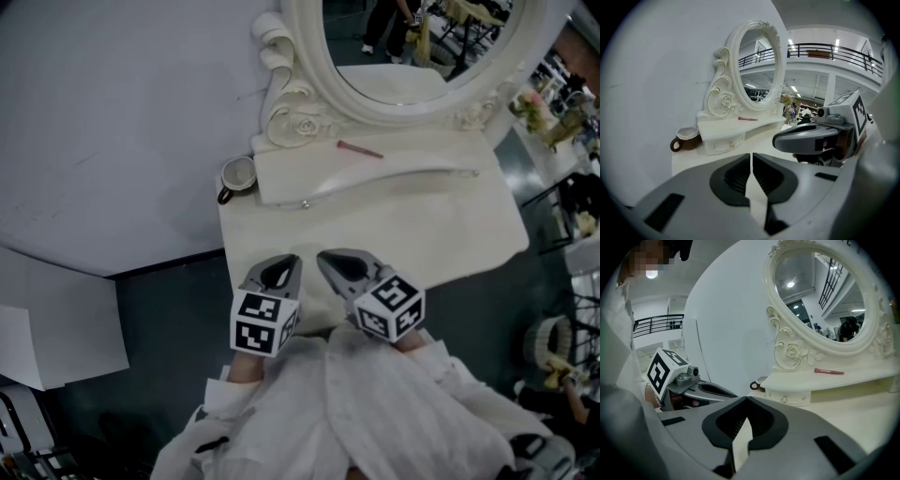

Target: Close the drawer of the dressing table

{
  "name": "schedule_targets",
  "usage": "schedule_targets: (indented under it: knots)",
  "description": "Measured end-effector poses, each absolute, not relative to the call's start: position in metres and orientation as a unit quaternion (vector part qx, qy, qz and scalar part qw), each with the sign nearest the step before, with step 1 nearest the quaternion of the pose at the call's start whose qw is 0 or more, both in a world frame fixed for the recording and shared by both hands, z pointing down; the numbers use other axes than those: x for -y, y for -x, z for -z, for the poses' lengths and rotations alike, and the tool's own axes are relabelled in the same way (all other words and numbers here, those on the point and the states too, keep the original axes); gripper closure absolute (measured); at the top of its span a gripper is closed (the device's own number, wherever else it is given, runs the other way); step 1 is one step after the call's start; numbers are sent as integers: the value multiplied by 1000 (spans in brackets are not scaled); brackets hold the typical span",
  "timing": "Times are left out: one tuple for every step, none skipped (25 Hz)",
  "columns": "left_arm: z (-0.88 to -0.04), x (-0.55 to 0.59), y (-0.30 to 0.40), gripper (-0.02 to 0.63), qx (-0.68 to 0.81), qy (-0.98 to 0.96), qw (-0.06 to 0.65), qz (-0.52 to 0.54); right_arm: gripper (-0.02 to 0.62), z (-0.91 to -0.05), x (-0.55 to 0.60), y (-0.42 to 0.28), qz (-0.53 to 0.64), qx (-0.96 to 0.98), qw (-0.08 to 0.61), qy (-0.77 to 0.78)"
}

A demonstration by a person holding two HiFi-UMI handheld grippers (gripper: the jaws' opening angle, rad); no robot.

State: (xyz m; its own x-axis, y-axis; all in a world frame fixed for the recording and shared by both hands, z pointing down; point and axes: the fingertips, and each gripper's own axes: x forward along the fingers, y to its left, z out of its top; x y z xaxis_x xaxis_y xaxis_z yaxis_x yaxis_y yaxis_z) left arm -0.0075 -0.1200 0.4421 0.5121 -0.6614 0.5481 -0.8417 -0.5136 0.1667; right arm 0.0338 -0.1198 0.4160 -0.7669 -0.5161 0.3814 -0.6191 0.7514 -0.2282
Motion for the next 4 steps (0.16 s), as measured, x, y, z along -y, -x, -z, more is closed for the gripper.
schedule_targets:
  knots:
    - [-442,120,7,588,445,-843,212,-214,589,-416,120,-36,-174,923,149,-309]
    - [-442,119,6,588,445,-843,213,-214,589,-417,119,-38,-175,922,150,-311]
    - [-441,118,5,588,444,-843,213,-214,589,-417,119,-40,-176,921,151,-312]
    - [-441,117,5,588,444,-843,213,-214,589,-417,118,-42,-177,921,151,-314]
